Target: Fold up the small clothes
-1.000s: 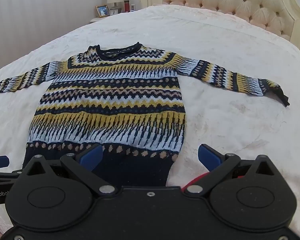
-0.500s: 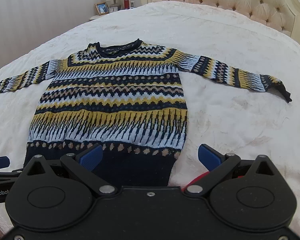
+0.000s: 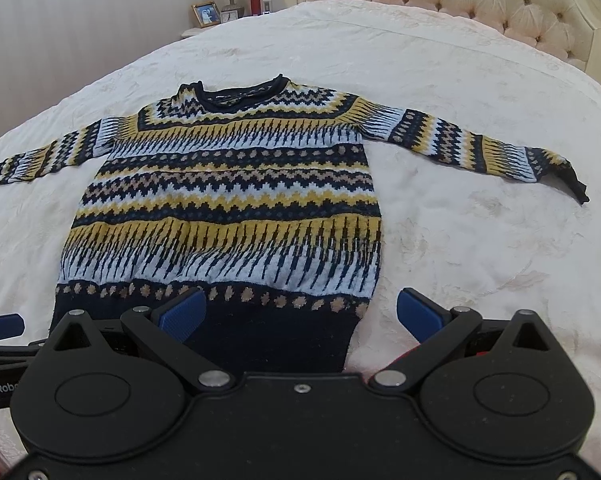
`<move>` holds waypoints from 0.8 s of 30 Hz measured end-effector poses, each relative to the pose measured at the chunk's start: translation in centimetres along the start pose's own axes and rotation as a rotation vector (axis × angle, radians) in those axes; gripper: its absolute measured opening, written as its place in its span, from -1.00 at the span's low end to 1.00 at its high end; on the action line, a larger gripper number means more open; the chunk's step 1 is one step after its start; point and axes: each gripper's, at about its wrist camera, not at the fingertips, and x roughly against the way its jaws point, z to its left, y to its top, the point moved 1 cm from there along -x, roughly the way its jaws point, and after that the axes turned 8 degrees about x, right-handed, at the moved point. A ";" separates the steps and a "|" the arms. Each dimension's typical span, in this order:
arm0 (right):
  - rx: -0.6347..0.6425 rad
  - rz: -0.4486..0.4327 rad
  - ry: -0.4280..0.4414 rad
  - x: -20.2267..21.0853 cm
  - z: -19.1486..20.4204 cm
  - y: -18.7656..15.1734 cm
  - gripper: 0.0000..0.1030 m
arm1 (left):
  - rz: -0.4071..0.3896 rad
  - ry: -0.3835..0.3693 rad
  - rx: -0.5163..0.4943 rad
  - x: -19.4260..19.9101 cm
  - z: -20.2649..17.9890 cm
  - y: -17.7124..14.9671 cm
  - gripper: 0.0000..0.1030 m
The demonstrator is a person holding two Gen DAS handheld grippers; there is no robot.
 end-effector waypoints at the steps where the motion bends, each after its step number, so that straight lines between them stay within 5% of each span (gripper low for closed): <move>1: 0.000 0.000 0.001 0.0 0.0 0.0 0.96 | 0.000 0.000 0.000 0.0 0.0 0.0 0.72; 24: -0.007 -0.001 0.020 -0.3 0.3 0.3 0.96 | -0.002 -0.005 0.000 0.0 -0.2 0.0 0.72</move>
